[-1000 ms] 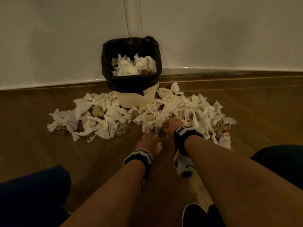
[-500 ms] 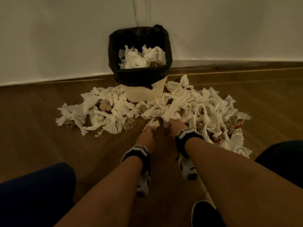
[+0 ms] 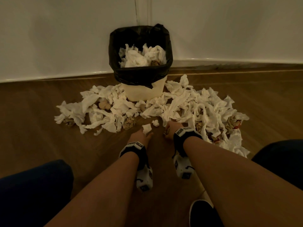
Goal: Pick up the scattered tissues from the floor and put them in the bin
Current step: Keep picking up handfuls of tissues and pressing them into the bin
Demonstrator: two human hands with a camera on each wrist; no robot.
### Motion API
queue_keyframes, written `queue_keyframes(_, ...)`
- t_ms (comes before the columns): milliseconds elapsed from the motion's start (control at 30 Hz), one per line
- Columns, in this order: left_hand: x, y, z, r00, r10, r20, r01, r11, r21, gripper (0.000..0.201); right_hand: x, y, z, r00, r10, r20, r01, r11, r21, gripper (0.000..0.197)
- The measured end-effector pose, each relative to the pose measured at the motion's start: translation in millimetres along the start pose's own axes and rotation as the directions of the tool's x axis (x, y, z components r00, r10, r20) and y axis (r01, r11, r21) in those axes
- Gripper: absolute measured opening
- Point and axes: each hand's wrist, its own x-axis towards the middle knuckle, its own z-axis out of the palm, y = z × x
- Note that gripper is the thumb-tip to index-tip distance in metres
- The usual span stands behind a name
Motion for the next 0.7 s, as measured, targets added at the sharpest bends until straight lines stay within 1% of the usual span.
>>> queue_keyframes(67, -4.8, -3.1, -0.9, 0.997, 0.030, -0.069, -0.029, 0.999, 0.020, 0.046, 0.0, 0.6, 0.0, 1.000, -0.007, 0.018, 0.007, 1.000, 0.001, 0.037)
queue_keyframes(133, -8.3, -5.5, -2.1, 0.991, 0.047, -0.125, -0.039, 0.997, 0.066, 0.040, -1.4, -0.4, 0.7, 0.999, -0.019, 0.032, 0.019, 1.000, 0.000, 0.036)
queue_keyframes(200, -12.2, -2.6, -5.9, 0.991, 0.056, -0.120, -0.049, 0.997, 0.063, 0.036, -3.8, -2.2, -0.3, 0.999, -0.026, 0.032, 0.025, 1.000, 0.014, 0.031)
queue_keyframes(233, -15.2, -0.7, -8.6, 0.993, 0.042, -0.107, -0.042, 0.999, 0.006, 0.038, -6.7, -3.4, -1.7, 0.999, -0.036, 0.024, 0.035, 0.999, 0.025, 0.028)
queue_keyframes(300, -20.1, 2.3, -12.9, 0.995, 0.024, -0.097, -0.040, 0.987, -0.158, 0.042, -12.4, -6.2, -5.7, 0.998, -0.061, -0.008, 0.061, 0.997, 0.050, 0.020)
queue_keyframes(333, -20.4, 3.3, -14.8, 0.994, 0.038, -0.102, -0.058, 0.976, -0.209, 0.044, -15.6, -7.5, -8.5, 0.997, -0.066, -0.031, 0.068, 0.995, 0.075, 0.015)
queue_keyframes(367, -22.1, 5.1, -18.3, 0.995, 0.048, -0.092, -0.068, 0.973, -0.222, 0.045, -18.7, -9.1, -11.4, 0.996, -0.065, -0.062, 0.071, 0.991, 0.110, 0.014)
queue_keyframes(400, -23.5, 7.2, -22.1, 0.996, 0.059, -0.071, -0.073, 0.976, -0.207, 0.044, -21.5, -10.7, -14.6, 0.994, -0.054, -0.100, 0.070, 0.985, 0.159, 0.019)
queue_keyframes(433, -25.2, 10.7, -26.8, 0.996, 0.081, -0.048, -0.087, 0.986, -0.140, 0.040, -24.4, -12.5, -18.4, 0.989, -0.044, -0.139, 0.073, 0.974, 0.216, 0.026)
queue_keyframes(467, -26.8, 15.9, -32.9, 0.993, 0.113, -0.039, -0.114, 0.993, -0.034, 0.032, -28.5, -15.3, -22.6, 0.984, -0.036, -0.172, 0.083, 0.958, 0.276, 0.031)
queue_keyframes(500, -31.0, 20.8, -40.2, 0.989, 0.136, -0.066, -0.133, 0.990, 0.049, 0.022, -32.7, -18.3, -27.9, 0.979, -0.038, -0.201, 0.104, 0.940, 0.326, 0.036)
queue_keyframes(533, -36.6, 26.9, -48.8, 0.981, 0.162, -0.105, -0.152, 0.983, 0.100, 0.019, -37.0, -21.9, -34.0, 0.973, -0.041, -0.227, 0.123, 0.924, 0.362, 0.040)
queue_keyframes(567, -40.7, 32.1, -57.4, 0.968, 0.199, -0.155, -0.178, 0.975, 0.135, 0.024, -41.6, -25.6, -40.6, 0.965, -0.044, -0.258, 0.146, 0.909, 0.390, 0.044)
queue_keyframes(600, -46.1, 37.2, -66.5, 0.955, 0.231, -0.186, -0.209, 0.969, 0.130, 0.028, -46.2, -29.3, -47.7, 0.956, -0.045, -0.291, 0.168, 0.895, 0.413, 0.047)
queue_keyframes(633, -51.6, 41.7, -75.7, 0.943, 0.259, -0.208, -0.243, 0.965, 0.098, 0.031, -50.9, -33.1, -55.3, 0.945, -0.047, -0.323, 0.194, 0.878, 0.438, 0.048)
queue_keyframes(700, -63.9, 53.1, -95.7, 0.905, 0.361, -0.225, -0.341, 0.932, 0.123, 0.039, -60.7, -39.8, -72.2, 0.929, -0.053, -0.367, 0.237, 0.846, 0.478, 0.047)
